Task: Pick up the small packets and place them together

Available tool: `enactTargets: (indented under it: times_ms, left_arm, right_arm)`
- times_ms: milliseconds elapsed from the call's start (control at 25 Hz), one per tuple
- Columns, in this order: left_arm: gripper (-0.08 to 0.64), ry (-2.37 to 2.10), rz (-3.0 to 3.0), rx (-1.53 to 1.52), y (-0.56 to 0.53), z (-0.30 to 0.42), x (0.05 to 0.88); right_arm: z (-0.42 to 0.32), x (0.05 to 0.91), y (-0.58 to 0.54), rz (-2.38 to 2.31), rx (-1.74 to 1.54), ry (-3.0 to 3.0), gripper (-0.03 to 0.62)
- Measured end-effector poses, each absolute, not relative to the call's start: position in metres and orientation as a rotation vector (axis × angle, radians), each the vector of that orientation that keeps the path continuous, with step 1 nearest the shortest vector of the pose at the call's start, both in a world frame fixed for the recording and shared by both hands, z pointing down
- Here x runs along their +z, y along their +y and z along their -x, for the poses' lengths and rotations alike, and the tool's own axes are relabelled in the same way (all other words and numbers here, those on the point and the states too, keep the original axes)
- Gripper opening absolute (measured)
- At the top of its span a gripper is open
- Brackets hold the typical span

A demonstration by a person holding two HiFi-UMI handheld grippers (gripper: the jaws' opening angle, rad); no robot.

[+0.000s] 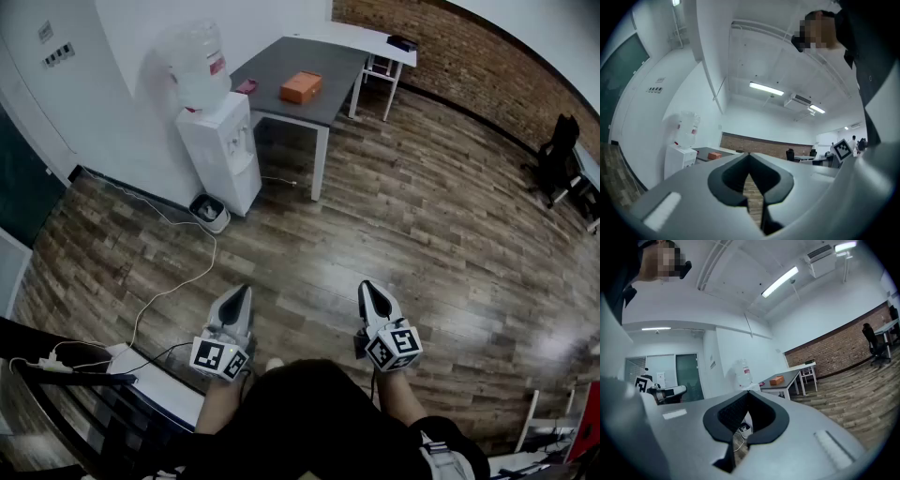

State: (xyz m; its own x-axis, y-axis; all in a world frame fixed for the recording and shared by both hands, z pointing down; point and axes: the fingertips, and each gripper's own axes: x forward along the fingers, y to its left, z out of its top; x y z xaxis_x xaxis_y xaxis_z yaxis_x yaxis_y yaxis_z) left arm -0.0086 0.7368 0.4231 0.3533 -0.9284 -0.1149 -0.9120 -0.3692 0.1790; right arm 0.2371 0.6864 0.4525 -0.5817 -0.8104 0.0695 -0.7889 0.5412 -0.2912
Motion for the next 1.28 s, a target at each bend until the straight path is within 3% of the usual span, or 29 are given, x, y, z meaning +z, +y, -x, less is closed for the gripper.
enactTargets:
  times_ms: [800, 1280]
  left_arm:
    - [-0.002, -1.727, -2.456, -0.328, 0.729, 0.055, 0.433]
    - [-0.002, -1.756, -2.42, -0.397, 0.721, 0.124, 0.436]
  right_arm:
    - [-0.198, 0.451, 0.674, 1.318, -0.497, 2.668, 0.002]
    - [-0.128, 0.441, 0.662, 1.287, -0.404, 2.696, 0.003]
